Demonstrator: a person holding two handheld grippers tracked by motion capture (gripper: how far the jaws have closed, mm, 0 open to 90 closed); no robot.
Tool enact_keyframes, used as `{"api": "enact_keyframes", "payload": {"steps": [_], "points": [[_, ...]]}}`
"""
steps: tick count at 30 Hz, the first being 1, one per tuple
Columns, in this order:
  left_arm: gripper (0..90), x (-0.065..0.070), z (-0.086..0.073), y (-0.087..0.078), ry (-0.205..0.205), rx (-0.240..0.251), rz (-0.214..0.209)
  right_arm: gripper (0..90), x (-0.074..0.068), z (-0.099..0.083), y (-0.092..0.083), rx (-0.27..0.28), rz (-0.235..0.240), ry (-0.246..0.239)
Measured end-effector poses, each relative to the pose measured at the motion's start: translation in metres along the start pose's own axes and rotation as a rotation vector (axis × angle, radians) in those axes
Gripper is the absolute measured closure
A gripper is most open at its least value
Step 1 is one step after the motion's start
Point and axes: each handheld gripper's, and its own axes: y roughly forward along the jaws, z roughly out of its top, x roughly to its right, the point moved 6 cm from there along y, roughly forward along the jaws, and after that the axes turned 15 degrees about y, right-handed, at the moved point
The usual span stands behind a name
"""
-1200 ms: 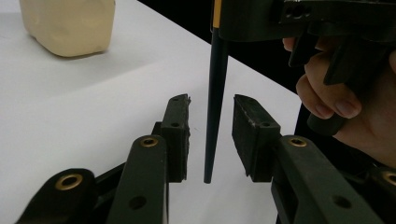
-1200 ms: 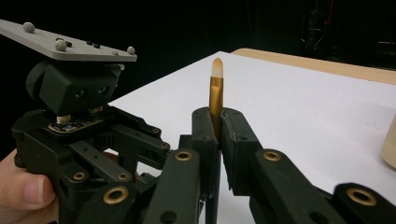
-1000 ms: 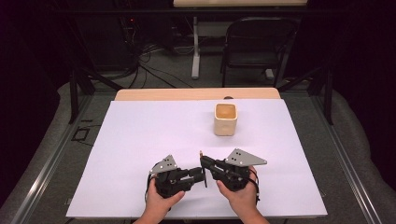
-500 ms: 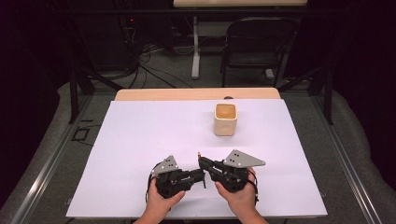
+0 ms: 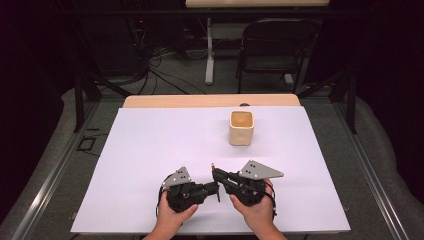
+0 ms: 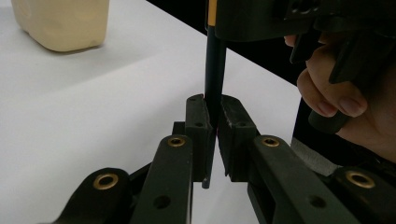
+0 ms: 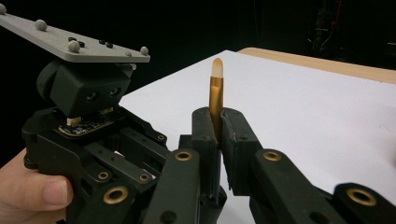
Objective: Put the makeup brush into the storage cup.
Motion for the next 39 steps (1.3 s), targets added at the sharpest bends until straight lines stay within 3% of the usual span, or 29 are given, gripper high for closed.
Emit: {"api": "enact_keyframes", "payload": {"steps": [24, 39], "points": [[83.3, 0.0, 0.0003, -0.0013, 0.041, -0.013, 0.015, 83.3, 0.0003, 0.0006, 0.0001, -0.009, 0.004, 0.012], [83.4, -0.0015, 0.0014, -0.0036, 0.108, -0.045, 0.077, 77.1, 0.0013, 0.0006, 0.0012, -0.012, 0.003, 0.02]]}}
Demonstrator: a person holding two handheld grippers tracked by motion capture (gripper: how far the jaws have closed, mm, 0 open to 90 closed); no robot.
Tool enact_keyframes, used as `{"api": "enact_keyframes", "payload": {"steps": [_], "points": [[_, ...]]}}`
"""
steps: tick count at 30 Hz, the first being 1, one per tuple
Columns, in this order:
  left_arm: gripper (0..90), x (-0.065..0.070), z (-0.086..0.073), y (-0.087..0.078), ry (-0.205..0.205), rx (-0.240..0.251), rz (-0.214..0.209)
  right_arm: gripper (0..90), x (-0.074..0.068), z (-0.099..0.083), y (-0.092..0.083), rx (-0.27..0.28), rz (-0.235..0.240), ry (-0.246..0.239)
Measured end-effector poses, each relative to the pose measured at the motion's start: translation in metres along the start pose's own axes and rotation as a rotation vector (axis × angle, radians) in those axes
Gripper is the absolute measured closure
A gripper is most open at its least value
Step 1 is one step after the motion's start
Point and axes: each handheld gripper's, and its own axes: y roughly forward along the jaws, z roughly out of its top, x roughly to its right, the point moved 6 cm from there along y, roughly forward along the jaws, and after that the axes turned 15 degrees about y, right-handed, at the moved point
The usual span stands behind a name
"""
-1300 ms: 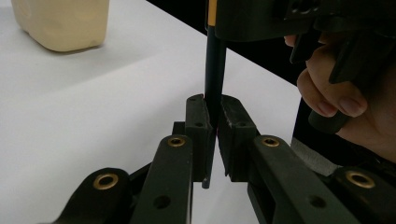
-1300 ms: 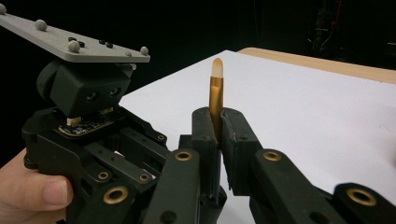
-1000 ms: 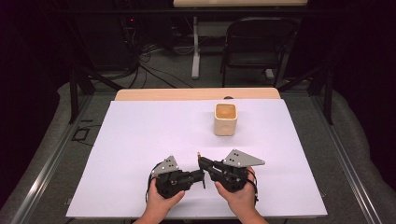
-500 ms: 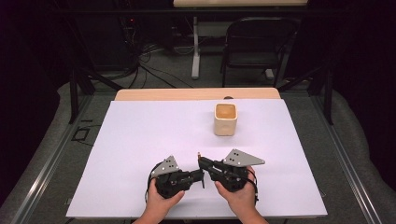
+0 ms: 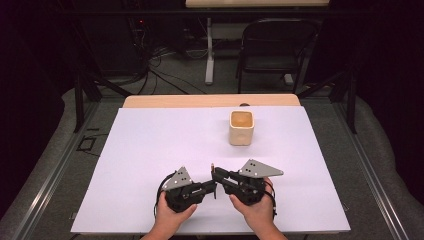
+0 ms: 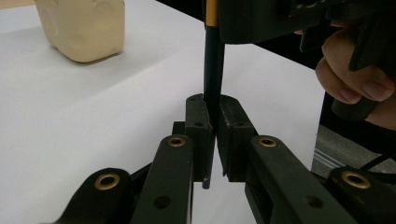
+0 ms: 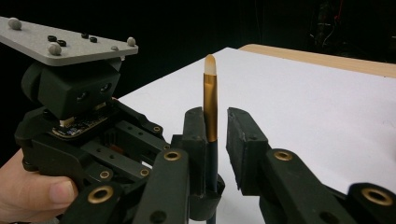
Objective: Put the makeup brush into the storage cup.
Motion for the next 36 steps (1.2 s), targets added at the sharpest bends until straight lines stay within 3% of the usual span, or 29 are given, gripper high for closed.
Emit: {"api": "enact_keyframes", "payload": {"steps": [15, 36], "points": [[83.4, 0.0052, 0.0011, 0.0022, 0.075, -0.039, 0.029, 77.4, -0.0009, -0.001, 0.0005, -0.009, 0.002, 0.0], [83.4, 0.006, 0.0008, 0.0024, 0.078, -0.043, 0.031, 82.3, -0.0007, -0.0021, 0.0015, -0.016, 0.003, -0.005]]}}
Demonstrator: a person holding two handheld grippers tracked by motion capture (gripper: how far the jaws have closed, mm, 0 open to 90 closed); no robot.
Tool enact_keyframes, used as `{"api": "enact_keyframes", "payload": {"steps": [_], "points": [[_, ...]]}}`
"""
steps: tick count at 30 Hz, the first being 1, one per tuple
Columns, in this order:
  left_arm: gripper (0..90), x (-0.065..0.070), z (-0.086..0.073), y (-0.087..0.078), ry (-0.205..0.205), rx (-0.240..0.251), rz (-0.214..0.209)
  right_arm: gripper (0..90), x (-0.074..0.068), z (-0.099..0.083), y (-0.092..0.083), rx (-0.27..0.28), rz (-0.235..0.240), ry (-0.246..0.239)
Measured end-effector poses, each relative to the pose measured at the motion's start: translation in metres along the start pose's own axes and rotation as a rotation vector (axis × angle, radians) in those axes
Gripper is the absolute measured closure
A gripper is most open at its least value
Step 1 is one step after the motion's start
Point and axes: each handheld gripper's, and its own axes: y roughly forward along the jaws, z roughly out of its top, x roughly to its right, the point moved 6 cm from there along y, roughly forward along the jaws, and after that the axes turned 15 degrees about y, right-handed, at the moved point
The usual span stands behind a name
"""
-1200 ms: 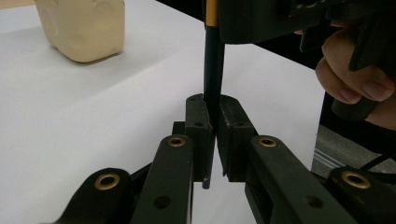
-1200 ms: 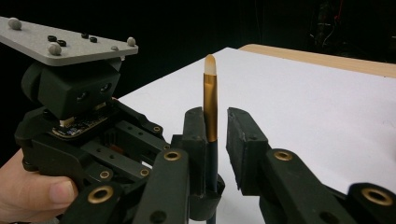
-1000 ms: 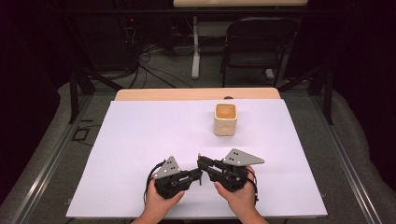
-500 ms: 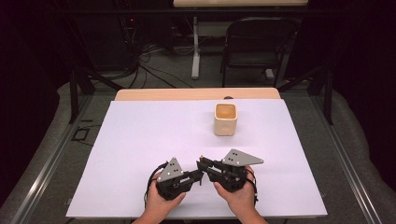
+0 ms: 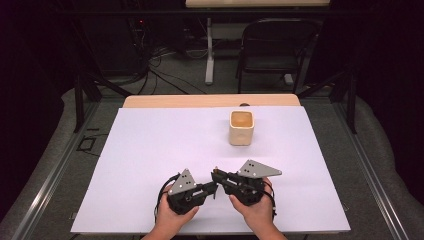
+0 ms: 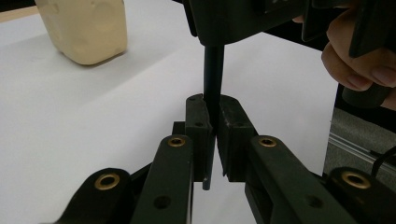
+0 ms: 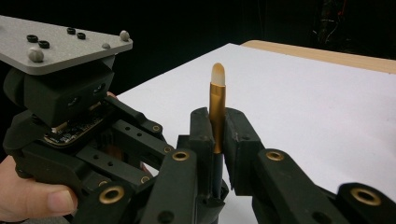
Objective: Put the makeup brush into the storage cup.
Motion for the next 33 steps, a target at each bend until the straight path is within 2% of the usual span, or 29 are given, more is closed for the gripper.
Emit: {"api": "enact_keyframes", "payload": {"steps": [22, 33], "points": [[83.1, -0.0002, -0.0002, -0.0006, 0.004, 0.005, -0.001, 83.4, -0.0001, 0.0002, -0.0014, -0.003, -0.008, -0.006], [77.1, -0.0011, -0.0016, -0.0015, -0.006, 0.016, -0.012, 83.4, 0.0002, 0.0018, -0.0034, 0.003, -0.013, -0.015]]}}
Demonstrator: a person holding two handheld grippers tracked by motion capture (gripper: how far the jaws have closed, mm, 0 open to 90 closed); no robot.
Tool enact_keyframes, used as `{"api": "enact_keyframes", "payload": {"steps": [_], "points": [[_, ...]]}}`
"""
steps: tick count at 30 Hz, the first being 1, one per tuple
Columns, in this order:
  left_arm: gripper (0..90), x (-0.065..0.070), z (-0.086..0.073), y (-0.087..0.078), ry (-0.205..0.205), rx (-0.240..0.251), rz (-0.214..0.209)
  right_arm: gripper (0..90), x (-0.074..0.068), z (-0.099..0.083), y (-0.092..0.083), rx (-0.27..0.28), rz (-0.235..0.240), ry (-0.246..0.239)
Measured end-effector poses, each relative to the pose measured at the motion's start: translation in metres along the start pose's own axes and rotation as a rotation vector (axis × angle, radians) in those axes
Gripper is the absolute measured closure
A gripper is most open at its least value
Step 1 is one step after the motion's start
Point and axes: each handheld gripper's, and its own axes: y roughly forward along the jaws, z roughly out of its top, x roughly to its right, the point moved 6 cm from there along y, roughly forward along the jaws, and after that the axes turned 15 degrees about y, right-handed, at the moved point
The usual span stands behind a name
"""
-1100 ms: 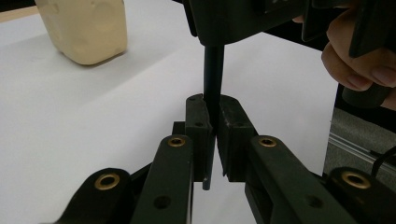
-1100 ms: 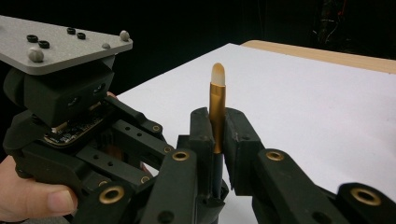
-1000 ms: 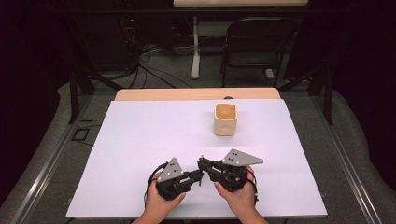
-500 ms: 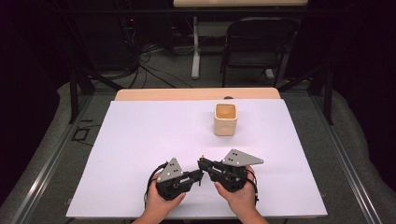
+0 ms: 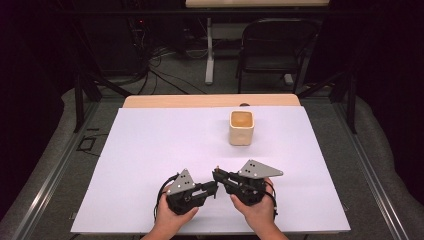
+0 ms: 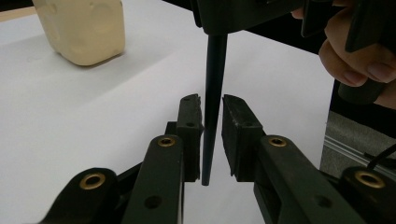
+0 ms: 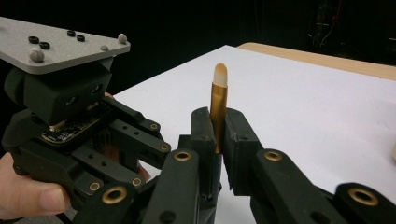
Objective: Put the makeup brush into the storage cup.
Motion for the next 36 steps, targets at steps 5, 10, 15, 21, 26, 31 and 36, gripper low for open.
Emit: {"api": "enact_keyframes", "payload": {"steps": [5, 10, 15, 21, 26, 31, 36], "points": [[70.7, -0.001, -0.001, 0.0, -0.016, 0.006, -0.008, 83.4, 0.001, 0.001, 0.0, 0.01, -0.005, -0.007], [62.9, -0.003, -0.003, -0.001, -0.029, 0.012, -0.005, 83.4, 0.003, 0.002, -0.002, 0.011, -0.017, -0.009], [55.8, -0.006, -0.006, -0.003, -0.044, 0.025, 0.004, 83.4, 0.005, 0.003, -0.004, 0.012, -0.028, -0.018], [47.5, -0.011, -0.011, -0.005, -0.063, 0.032, 0.016, 83.4, 0.007, 0.004, -0.005, 0.018, -0.034, -0.016], [41.5, -0.015, -0.015, -0.009, -0.056, 0.031, 0.048, 83.4, 0.01, 0.005, -0.008, 0.027, -0.045, -0.015], [40.5, -0.021, -0.018, -0.017, -0.06, 0.028, 0.071, 83.4, 0.015, 0.007, -0.01, 0.035, -0.064, -0.022], [40.1, -0.026, -0.021, -0.02, -0.046, 0.016, 0.11, 83.4, 0.019, 0.009, -0.013, 0.044, -0.077, -0.027]]}}
